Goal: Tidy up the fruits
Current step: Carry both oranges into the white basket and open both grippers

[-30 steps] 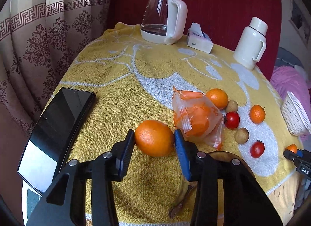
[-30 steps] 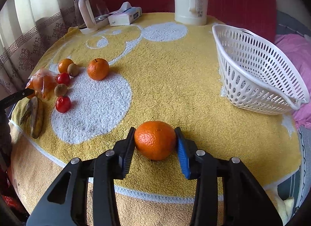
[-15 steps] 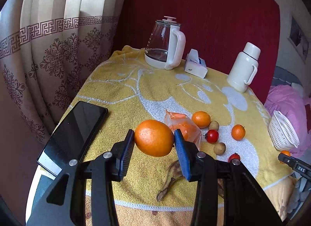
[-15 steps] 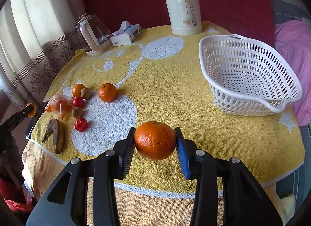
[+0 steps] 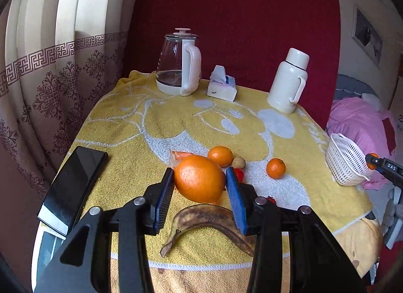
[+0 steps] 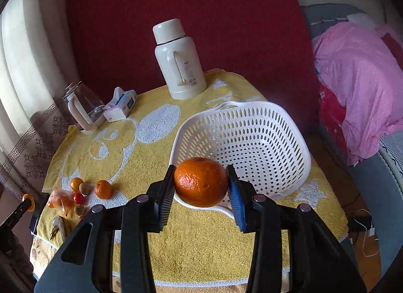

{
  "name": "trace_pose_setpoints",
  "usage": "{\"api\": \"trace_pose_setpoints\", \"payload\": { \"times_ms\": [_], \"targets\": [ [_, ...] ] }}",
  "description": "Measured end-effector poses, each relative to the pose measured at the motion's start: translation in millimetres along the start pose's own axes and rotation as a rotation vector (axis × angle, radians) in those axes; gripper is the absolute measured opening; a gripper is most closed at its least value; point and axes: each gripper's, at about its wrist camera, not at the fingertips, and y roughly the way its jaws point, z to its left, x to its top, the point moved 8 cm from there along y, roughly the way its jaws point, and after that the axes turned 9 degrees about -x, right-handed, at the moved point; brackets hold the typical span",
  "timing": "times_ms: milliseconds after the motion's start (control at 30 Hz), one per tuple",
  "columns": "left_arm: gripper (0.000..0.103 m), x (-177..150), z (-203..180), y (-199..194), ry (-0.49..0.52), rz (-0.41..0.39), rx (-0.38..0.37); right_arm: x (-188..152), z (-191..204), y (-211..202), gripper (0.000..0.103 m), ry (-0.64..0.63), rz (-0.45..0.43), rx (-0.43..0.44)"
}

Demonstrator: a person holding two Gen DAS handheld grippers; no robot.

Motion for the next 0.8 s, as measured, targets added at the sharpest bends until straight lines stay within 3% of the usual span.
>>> {"api": "trace_pose_setpoints", "payload": {
  "times_ms": [267,333,367,500,800],
  "targets": [
    [0.043,6.8,-30.3,11.5,0.040,0.025,-0.026,8.8,-35.4,25.3,0.043,0.083,0.019,-0.042],
    [0.043,9.0,-41.0,14.5,0.055,0.031,-0.035,9.0,-40.5,28.1,0.058,0.110,0.015,-0.037],
    [0.043,10.0,-46.6,16.3,0.064,0.034,-0.038,9.0,-43.7,28.5,0.061,0.123,0.009,-0.036],
    [0.043,14.5,-73.4,27.9,0.103,0.053,-0.069,8.3,-53.3,27.7,0.063,0.147,-0.006,-0.040],
    [0.043,25.6,-173.0,64.8,0.243,0.096,-0.223,19.4,-74.8,-5.0,0.063,0.204,-0.164,-0.094]
  ]
}}
